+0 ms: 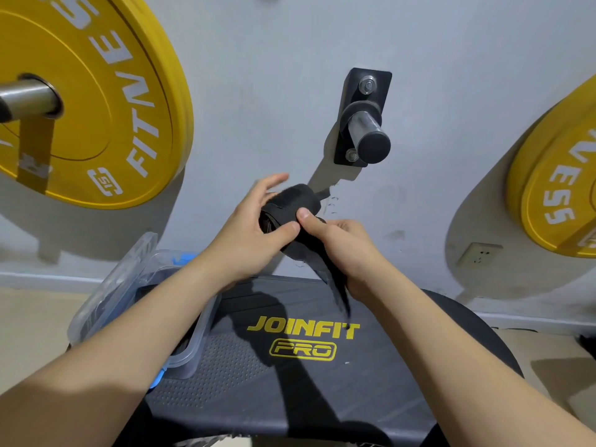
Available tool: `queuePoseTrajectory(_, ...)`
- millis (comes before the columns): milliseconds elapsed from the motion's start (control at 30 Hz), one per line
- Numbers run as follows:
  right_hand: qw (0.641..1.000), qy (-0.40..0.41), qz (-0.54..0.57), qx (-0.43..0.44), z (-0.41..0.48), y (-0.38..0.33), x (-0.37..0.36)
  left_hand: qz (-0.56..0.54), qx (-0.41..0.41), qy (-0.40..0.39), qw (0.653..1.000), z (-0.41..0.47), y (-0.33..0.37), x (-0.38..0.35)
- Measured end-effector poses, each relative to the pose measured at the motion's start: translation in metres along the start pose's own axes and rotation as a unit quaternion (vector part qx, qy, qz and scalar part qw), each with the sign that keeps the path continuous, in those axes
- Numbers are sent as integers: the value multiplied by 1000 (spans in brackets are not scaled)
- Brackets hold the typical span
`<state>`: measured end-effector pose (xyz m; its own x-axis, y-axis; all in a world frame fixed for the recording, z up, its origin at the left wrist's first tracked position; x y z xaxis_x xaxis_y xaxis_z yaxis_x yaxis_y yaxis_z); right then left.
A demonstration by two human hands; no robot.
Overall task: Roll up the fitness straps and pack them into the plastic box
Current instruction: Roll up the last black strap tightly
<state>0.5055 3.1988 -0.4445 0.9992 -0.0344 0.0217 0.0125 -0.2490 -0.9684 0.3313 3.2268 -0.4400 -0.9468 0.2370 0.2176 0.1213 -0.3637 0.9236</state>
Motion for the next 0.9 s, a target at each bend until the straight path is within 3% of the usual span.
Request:
queuePoseTrajectory(167, 999, -13, -47, 9, -5, -5, 14, 54, -1, 37, 998, 5, -5, 12)
queuePoseTrajectory(300, 995, -22, -4, 101, -4, -13, 23, 40, 0, 7, 999, 8, -8, 12)
queuePoseTrajectory(567, 979, -135, 113, 105, -5, -14, 35, -125, 80, -103, 984, 9, -18, 7)
queuePoseTrajectory(700, 975, -44, -16, 218, -5, -15, 35, -140, 100, -73, 982, 14, -20, 7)
queuePoseTrajectory(800, 935, 41, -178, 304, -2, -18, 39, -129, 116, -44, 984, 18, -21, 10)
queuePoseTrajectory(900, 931, -20, -163, 327, -1, -16, 32, -99, 115, -29, 988, 22, -21, 18)
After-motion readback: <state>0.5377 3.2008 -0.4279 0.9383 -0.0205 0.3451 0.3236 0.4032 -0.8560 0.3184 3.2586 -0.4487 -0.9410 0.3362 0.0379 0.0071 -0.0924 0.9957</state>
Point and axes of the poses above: each hand's wrist, its own z-axis towards the middle knuckle, its own x-axis out of the back of the hand, y = z × x, the point moved 3 cm from there along z, towards the middle knuckle, and after that the axes turned 2 degrees about -x, right-handed, at the moved point
